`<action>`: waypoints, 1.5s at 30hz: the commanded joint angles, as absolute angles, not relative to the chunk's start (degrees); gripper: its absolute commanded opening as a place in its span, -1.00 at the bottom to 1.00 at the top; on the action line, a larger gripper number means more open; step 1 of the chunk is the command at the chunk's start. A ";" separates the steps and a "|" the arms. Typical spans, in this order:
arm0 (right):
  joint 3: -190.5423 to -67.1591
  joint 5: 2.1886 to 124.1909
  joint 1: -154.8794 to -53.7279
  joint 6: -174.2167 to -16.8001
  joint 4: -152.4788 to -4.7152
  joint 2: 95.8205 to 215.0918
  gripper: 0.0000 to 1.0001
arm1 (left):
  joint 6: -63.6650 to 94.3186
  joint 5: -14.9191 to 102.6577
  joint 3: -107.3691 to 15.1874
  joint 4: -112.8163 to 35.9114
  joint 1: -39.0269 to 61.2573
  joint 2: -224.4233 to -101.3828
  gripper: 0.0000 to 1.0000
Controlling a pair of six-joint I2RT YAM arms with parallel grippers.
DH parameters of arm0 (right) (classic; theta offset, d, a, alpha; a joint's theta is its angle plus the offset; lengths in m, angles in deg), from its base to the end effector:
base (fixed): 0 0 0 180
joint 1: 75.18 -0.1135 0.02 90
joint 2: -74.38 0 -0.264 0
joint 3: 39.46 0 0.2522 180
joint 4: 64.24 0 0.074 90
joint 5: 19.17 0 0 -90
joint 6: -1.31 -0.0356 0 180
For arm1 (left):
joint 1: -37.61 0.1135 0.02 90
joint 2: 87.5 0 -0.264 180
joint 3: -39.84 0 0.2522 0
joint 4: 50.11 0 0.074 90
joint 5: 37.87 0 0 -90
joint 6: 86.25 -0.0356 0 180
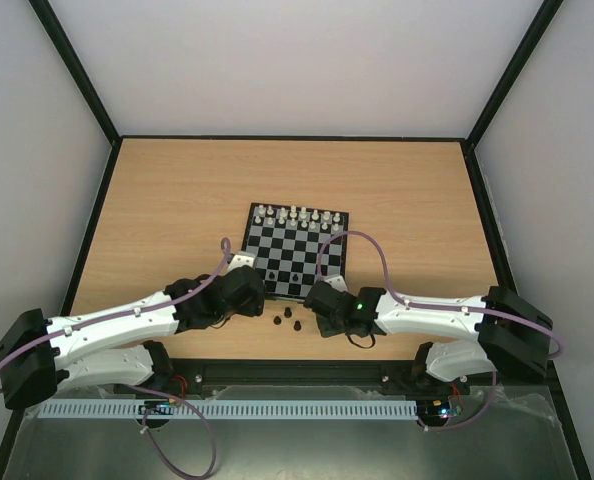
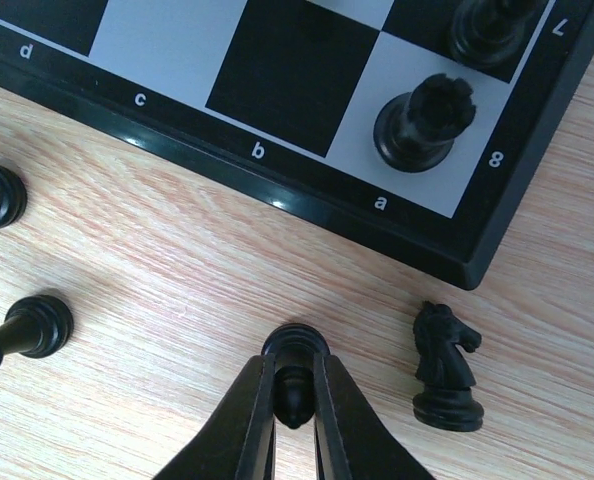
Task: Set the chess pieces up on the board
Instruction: Pick up the chess piece at the center of the board, then place the chess piece on the chessboard.
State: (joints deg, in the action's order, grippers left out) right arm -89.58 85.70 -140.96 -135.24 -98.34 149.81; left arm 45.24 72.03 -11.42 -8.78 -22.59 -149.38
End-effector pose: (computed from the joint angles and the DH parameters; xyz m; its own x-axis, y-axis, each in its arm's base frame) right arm 0.1055 0.2122 0.1679 -0.8439 -0.1656 -0.5104 -0.3130 0.9245 0.2175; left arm 0.1147 -0.1759 0.2152 -0.7646 0.0817 -0.6393 0.2738 0.9391 -0.2075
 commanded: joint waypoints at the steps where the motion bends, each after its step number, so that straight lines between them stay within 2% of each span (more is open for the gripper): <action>1: -91.34 87.29 -141.46 -135.29 -101.09 148.56 -0.83 | 45.37 72.06 -11.07 -8.98 -22.88 -149.25 0.51; 12: -94.34 88.45 -141.46 -133.05 -102.50 148.03 -0.83 | 45.36 72.24 -11.35 -9.36 -22.88 -150.20 0.52; 31: -107.24 86.55 -137.12 -122.80 -102.15 161.32 -0.83 | 45.49 72.17 -11.63 -9.89 -22.89 -150.90 0.51; 45: -108.31 85.52 -134.22 -121.00 -100.79 166.83 -0.83 | 45.26 72.33 -11.73 -9.63 -22.88 -150.76 0.51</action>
